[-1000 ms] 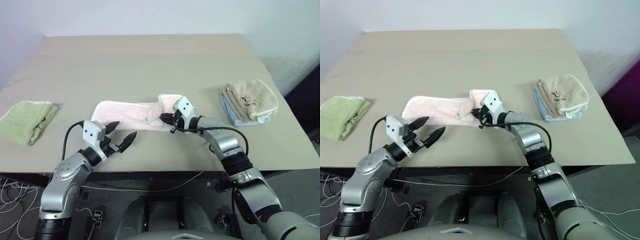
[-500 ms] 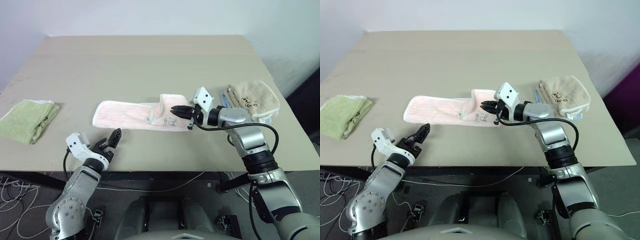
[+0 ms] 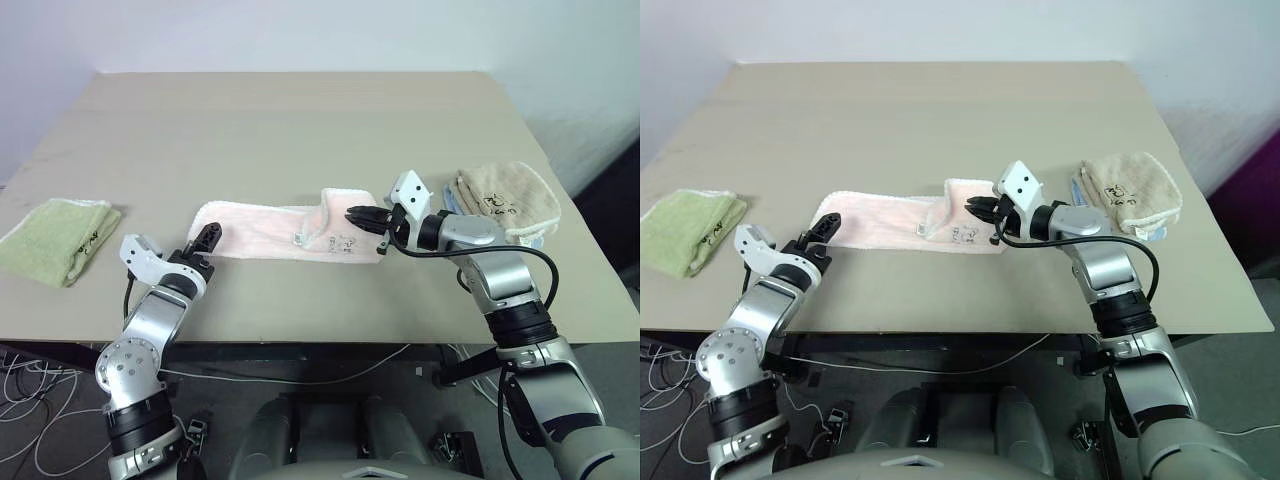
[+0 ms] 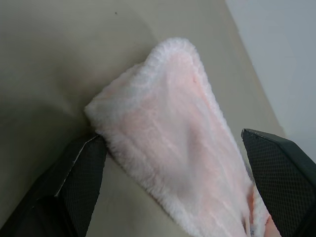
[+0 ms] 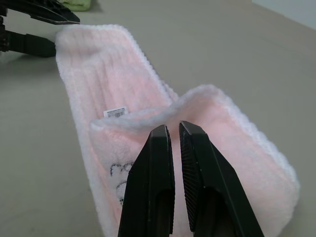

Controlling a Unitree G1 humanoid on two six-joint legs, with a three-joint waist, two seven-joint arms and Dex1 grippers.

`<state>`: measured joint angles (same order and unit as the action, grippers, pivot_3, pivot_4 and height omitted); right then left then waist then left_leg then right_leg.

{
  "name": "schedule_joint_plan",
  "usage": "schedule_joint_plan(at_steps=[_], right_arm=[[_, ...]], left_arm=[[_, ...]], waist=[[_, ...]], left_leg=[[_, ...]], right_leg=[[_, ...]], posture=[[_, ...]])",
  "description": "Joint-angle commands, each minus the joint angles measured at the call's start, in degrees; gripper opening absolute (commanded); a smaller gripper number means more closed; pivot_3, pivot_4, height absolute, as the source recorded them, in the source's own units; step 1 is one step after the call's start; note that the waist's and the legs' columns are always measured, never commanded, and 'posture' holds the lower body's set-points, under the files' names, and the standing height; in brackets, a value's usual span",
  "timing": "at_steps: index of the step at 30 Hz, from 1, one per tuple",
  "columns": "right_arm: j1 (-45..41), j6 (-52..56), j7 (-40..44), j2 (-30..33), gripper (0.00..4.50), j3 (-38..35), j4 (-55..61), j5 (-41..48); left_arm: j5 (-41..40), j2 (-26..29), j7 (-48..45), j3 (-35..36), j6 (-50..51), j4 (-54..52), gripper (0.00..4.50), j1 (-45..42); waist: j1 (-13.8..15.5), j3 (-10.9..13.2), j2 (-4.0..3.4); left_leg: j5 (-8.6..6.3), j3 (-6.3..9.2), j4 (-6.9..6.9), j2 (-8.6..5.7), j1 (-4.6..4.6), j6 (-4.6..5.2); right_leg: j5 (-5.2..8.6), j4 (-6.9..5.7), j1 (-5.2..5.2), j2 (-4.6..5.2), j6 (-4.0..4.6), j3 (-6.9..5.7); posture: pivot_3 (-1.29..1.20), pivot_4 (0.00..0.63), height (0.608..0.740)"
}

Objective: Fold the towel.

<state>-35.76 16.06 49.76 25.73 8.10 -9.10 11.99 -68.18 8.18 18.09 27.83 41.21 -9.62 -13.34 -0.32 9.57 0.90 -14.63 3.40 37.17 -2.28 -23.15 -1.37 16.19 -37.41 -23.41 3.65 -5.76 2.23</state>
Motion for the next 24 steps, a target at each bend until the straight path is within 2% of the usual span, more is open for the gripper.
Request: schedule_joint_plan(at_steps=[1, 3, 6, 17, 24], right_arm=[[0.6, 0.0, -0.9, 0.8, 0.38, -1.8, 2.8, 0.1], [0.9, 0.1, -1.4, 0.9, 0.38, -1.9, 3.4, 0.1], [1.5, 0.4, -1.8, 1.2, 0.32, -2.1, 4.2, 0.1], [2.1, 0.8, -2.9, 1.3, 0.32, -1.9, 4.8, -0.3], [2.1, 0.9, -3.1, 1.8, 0.32, -2.2, 4.1, -0.5]], left_arm=[[0.7, 0.6, 0.2, 0.5, 0.0, 6.7, 4.50, -2.6], [1.1, 0.5, 0.1, 0.4, -0.3, 7.6, 4.50, -3.3], [1.1, -0.3, 0.1, 0.5, -1.2, 7.6, 3.93, -3.4], [0.3, -1.6, -1.0, 2.3, -4.5, 6.7, 0.03, -3.0], [0.2, -0.8, -3.7, 2.9, -6.4, 5.3, 0.03, -2.8]], waist=[[0.3, 0.0, -0.02], [0.6, 0.0, -0.03], [0.8, 0.0, -0.05], [0.9, 0.0, -0.01], [0.9, 0.0, 0.02]], left_leg=[[0.00, 0.01, 0.00, -0.01, 0.06, -0.01], [0.00, 0.00, -0.02, -0.01, 0.21, 0.00], [0.00, -0.01, -0.05, -0.02, 0.29, 0.00], [0.00, -0.02, -0.07, -0.01, 0.17, 0.00], [0.00, -0.02, -0.09, 0.01, 0.16, 0.00]], right_leg=[[0.00, 0.01, 0.07, 0.00, 0.00, -0.02], [0.00, 0.04, 0.23, 0.01, 0.00, -0.01], [0.00, 0.08, 0.31, 0.02, 0.00, 0.01], [0.00, 0.17, 0.20, 0.03, 0.00, 0.02], [0.00, 0.18, 0.20, 0.01, 0.00, 0.02]], posture=[[0.00, 0.150, 0.740], [0.00, 0.150, 0.740], [0.00, 0.150, 0.740], [0.00, 0.150, 0.740], [0.00, 0.150, 0.740]])
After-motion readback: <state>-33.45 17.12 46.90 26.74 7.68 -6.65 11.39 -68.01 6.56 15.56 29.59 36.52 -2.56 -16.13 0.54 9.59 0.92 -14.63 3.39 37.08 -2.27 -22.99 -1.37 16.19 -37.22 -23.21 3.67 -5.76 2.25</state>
